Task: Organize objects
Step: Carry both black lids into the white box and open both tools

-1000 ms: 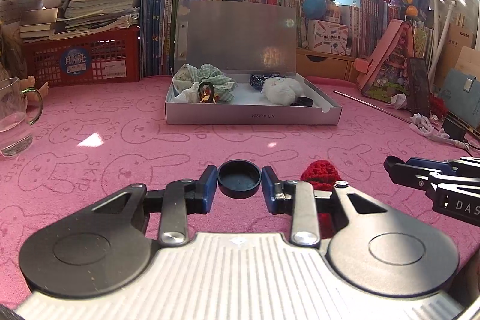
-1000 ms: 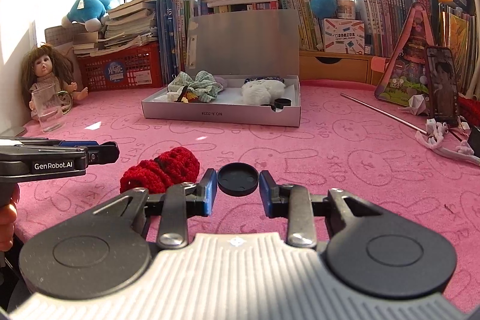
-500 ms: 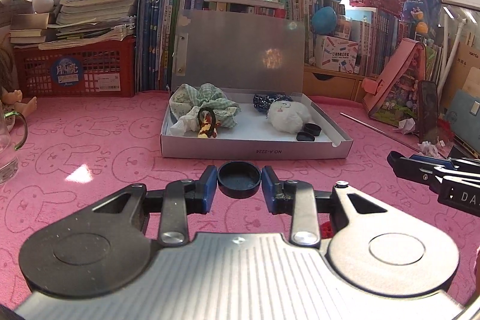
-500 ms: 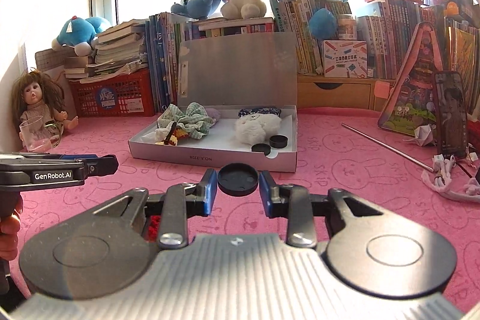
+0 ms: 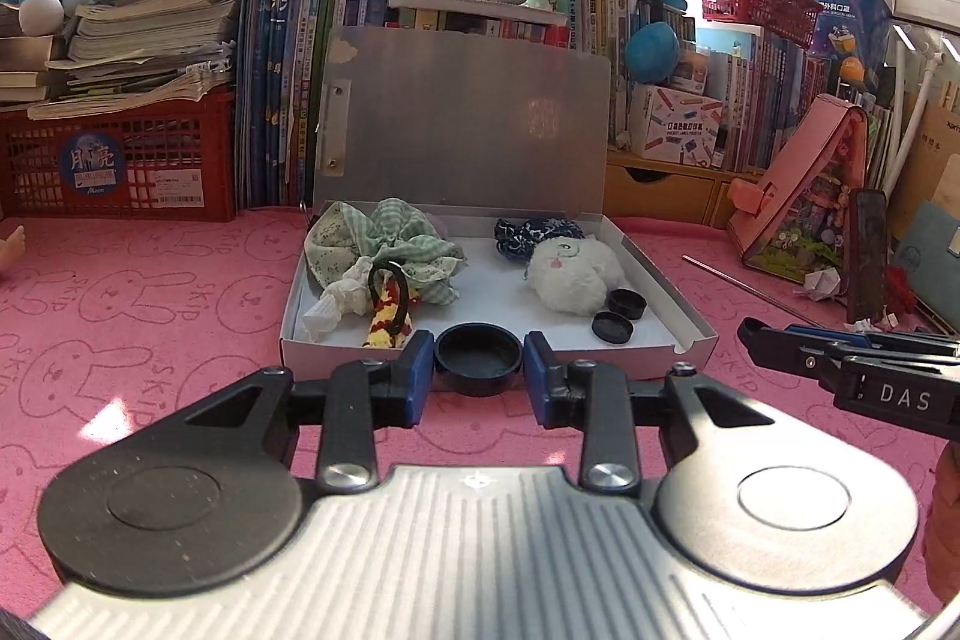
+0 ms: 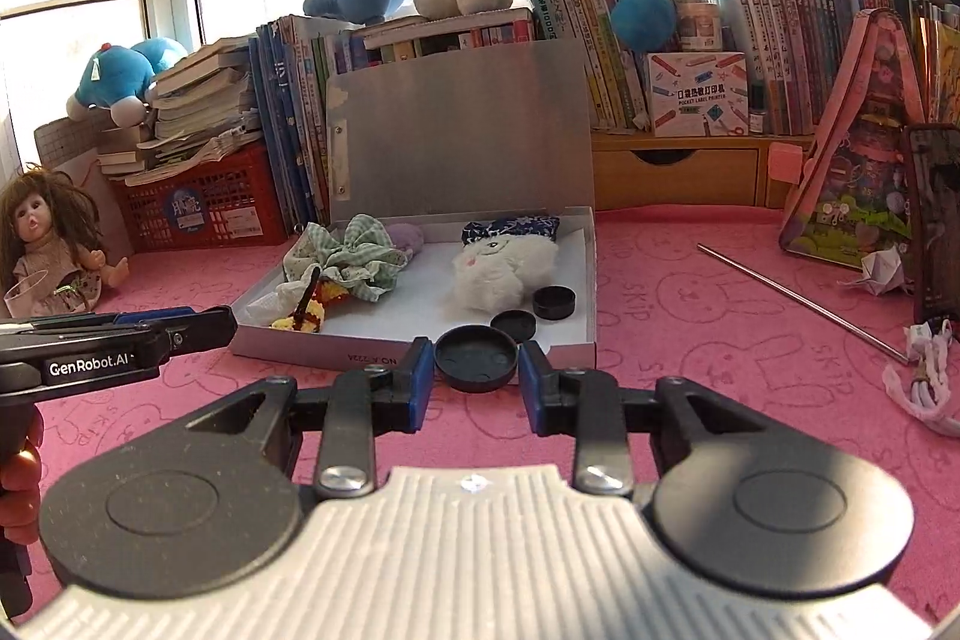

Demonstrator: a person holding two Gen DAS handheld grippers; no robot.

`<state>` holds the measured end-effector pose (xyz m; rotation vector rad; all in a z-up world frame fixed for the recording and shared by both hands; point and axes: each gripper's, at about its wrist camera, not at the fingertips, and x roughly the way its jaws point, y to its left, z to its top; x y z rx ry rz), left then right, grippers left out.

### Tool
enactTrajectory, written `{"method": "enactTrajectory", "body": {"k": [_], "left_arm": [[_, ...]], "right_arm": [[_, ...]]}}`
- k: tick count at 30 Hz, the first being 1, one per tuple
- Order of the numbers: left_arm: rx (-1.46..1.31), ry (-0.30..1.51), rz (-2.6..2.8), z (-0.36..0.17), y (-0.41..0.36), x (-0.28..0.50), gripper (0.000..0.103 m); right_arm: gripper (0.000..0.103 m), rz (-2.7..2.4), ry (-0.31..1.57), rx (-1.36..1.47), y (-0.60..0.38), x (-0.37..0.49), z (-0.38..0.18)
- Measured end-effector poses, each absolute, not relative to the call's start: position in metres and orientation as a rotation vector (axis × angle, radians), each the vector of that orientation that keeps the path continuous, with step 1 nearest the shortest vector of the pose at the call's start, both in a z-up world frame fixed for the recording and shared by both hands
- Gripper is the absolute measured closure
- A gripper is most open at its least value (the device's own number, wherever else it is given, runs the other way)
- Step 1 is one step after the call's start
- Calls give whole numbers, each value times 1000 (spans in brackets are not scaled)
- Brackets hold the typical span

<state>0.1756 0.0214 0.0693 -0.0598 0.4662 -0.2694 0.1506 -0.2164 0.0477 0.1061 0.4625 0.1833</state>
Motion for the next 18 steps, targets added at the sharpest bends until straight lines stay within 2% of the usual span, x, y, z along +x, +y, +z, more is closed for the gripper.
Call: {"method": "enactTrajectory", "body": {"k": [8,18], "left_arm": [[-69,493,-271,68,18,208,65],[-71,574,-288,61,12,261,65]], "right_arm": [[67,156,499,89,-224,186,49],[67,162,701,126,-235,254,49]]}}
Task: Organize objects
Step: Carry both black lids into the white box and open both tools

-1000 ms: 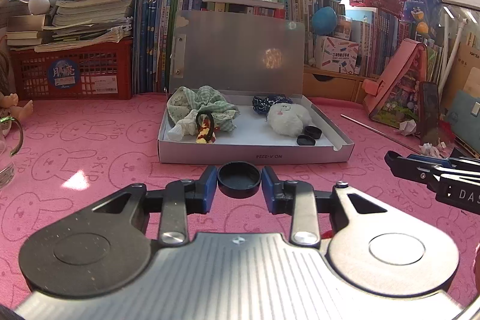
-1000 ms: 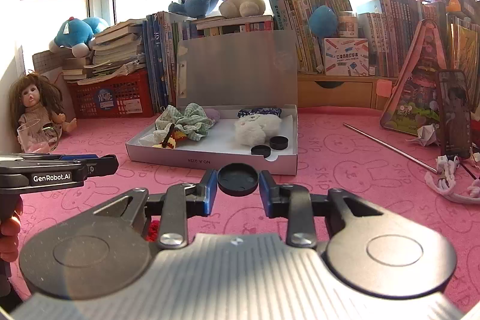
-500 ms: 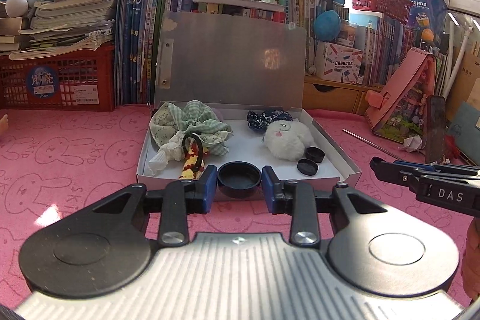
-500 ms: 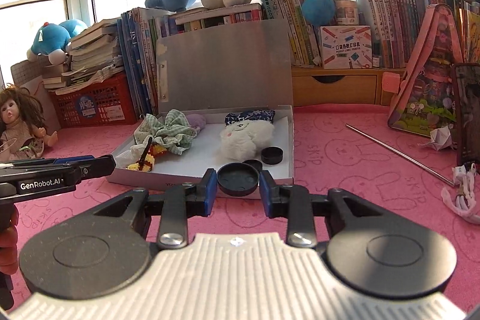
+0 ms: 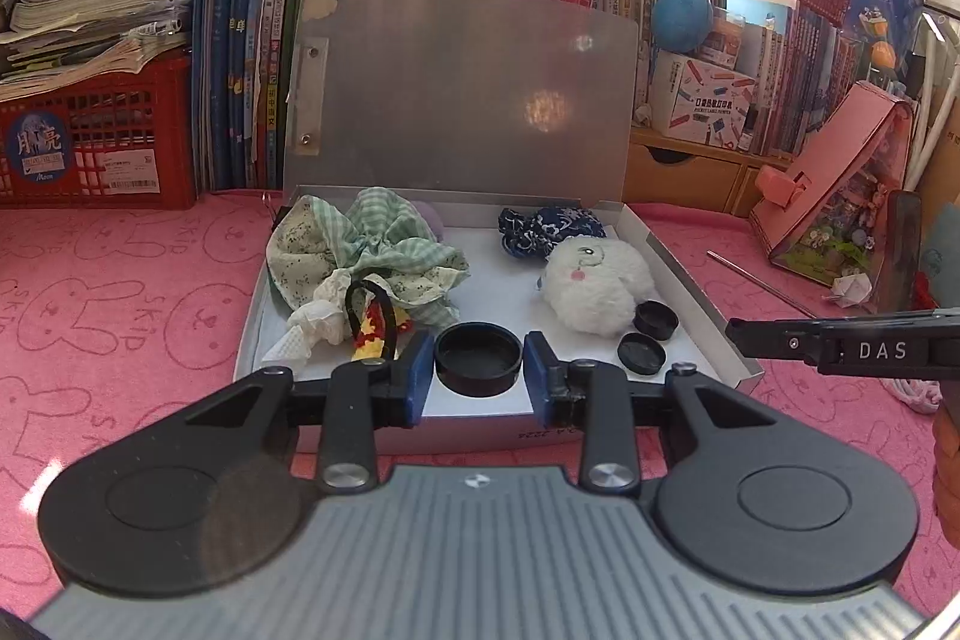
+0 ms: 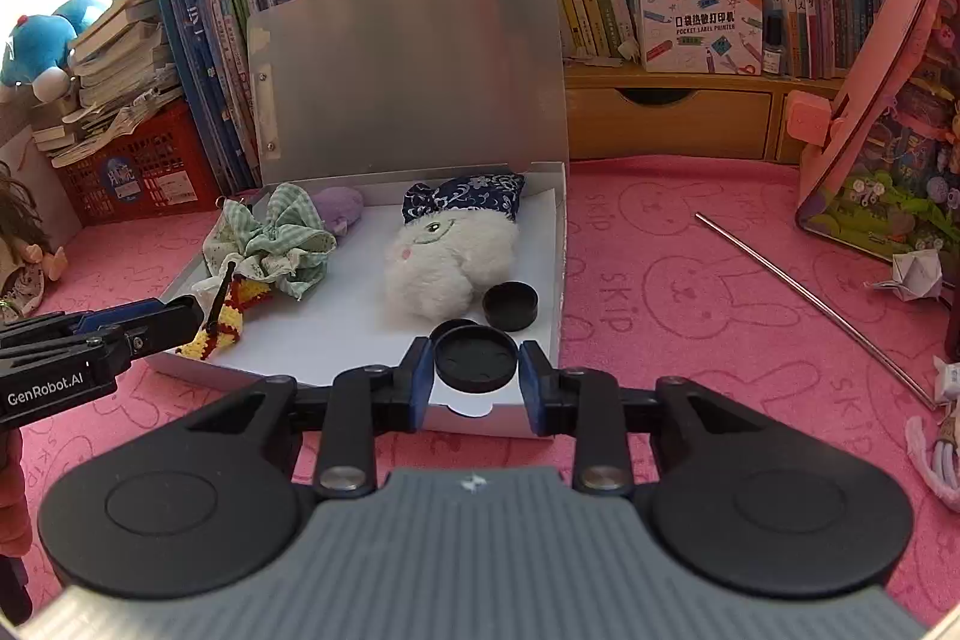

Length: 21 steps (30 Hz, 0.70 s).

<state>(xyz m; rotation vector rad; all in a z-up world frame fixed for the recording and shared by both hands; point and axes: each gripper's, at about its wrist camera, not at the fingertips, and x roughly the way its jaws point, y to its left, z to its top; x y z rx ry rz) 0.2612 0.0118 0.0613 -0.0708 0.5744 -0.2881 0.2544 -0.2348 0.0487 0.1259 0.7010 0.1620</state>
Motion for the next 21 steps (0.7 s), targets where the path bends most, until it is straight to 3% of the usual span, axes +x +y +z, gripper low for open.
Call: {"method": "enactTrajectory", "body": {"k": [21], "left_arm": [[-47,669,-228,26,9,311,65]], "right_arm": [[67,138,854,83,-222,301,29]]}}
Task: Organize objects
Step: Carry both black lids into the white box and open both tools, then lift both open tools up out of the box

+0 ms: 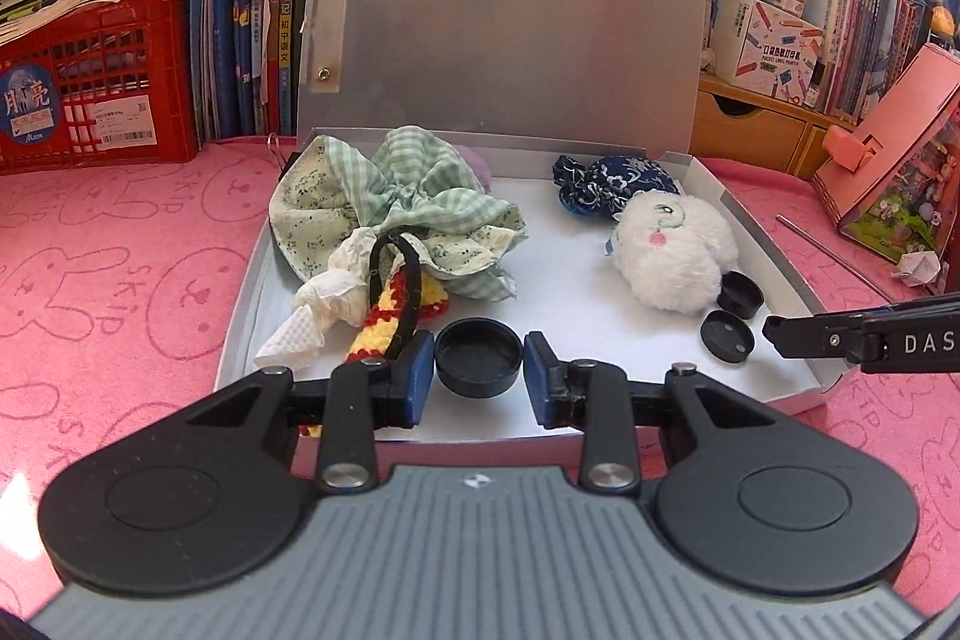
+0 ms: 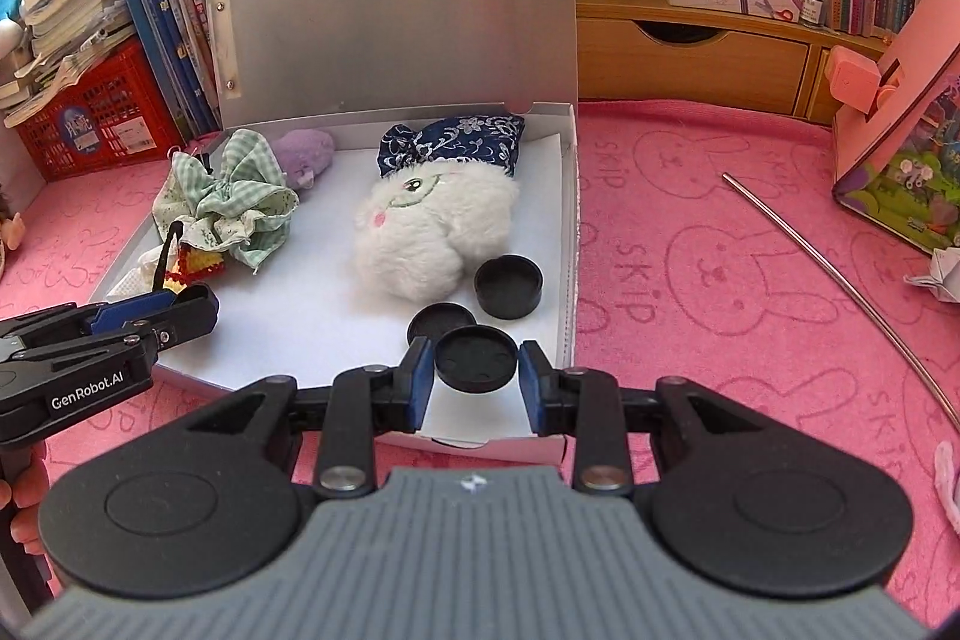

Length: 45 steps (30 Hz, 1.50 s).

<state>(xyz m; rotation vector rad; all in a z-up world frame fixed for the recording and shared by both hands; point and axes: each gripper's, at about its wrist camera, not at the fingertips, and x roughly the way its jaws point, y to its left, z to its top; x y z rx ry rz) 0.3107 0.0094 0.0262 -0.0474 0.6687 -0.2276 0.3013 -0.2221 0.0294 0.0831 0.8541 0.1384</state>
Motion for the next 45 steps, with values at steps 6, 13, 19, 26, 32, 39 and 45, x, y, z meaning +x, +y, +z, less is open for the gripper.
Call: {"method": "enactTrajectory", "body": {"k": [6,13,19,26,32,39,45], "left_arm": [[-52,677,-198,19,15,317,65],[-28,663,-193,17,15,318,65],[-28,654,-197,17,15,315,64],[-15,624,-209,25,10,306,51],[14,587,-222,36,7,292,43],[-2,570,-247,49,14,268,36],[-24,559,-298,53,18,233,31]], "right_arm": [[67,112,879,98,-223,309,25],[68,97,885,95,-220,312,19],[65,103,890,141,-222,313,16],[47,110,858,160,-224,308,21],[44,114,824,176,-228,299,30],[41,150,771,199,-233,275,40],[38,200,732,198,-234,246,43]]}}
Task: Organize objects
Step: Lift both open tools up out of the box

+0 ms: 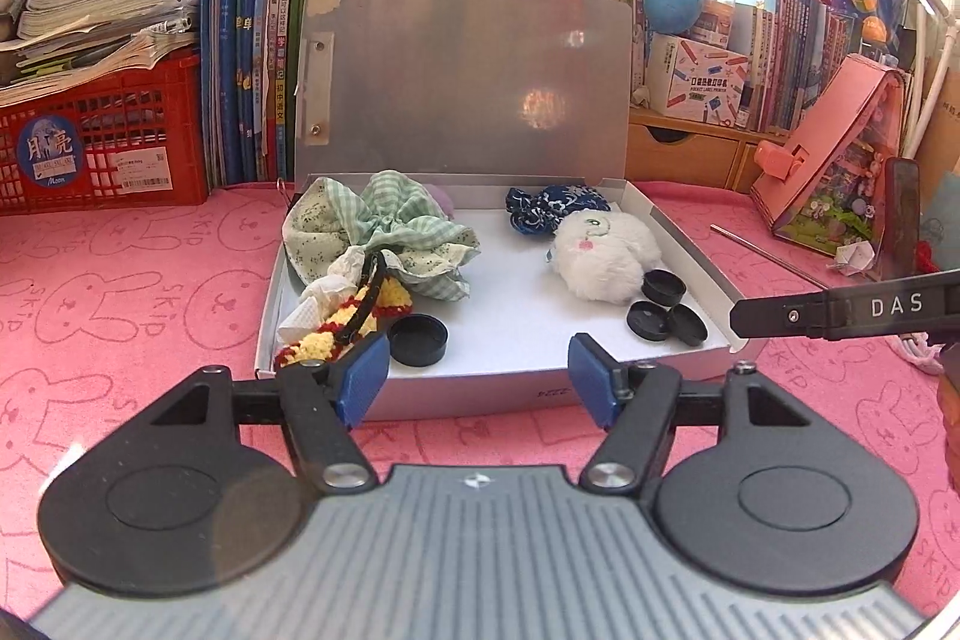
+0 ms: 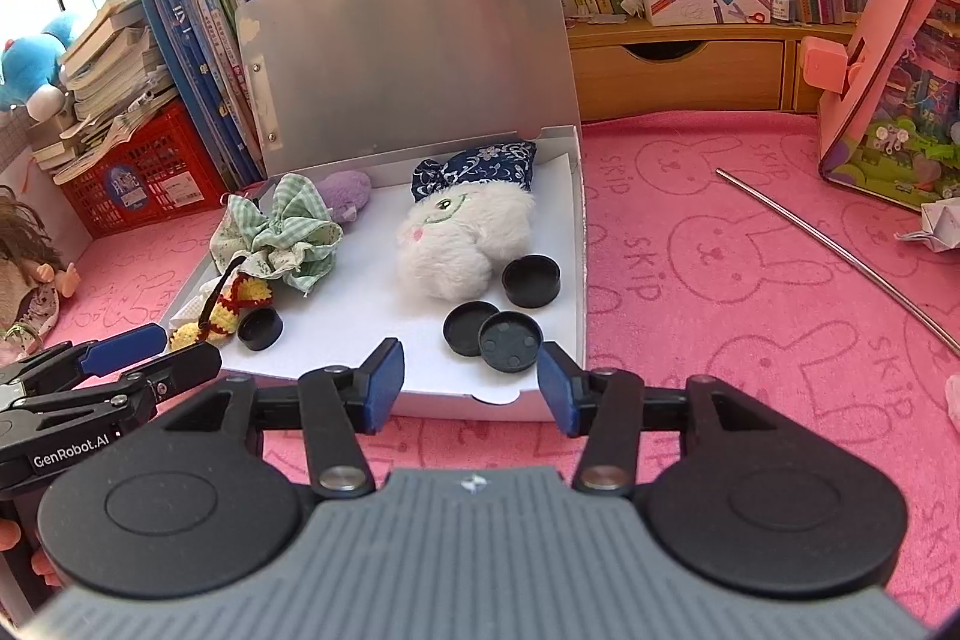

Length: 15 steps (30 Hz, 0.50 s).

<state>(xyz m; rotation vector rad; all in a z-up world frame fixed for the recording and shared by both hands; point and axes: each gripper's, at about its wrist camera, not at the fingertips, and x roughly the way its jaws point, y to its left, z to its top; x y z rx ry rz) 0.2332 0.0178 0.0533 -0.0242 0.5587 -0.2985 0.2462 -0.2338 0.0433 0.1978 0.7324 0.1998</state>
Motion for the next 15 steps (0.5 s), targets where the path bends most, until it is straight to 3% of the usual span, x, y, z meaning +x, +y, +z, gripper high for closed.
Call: {"method": "enactTrajectory", "body": {"k": [15], "left_arm": [[-9,520,-409,58,17,141,24]], "right_arm": [[35,292,677,152,-229,165,38]]}}
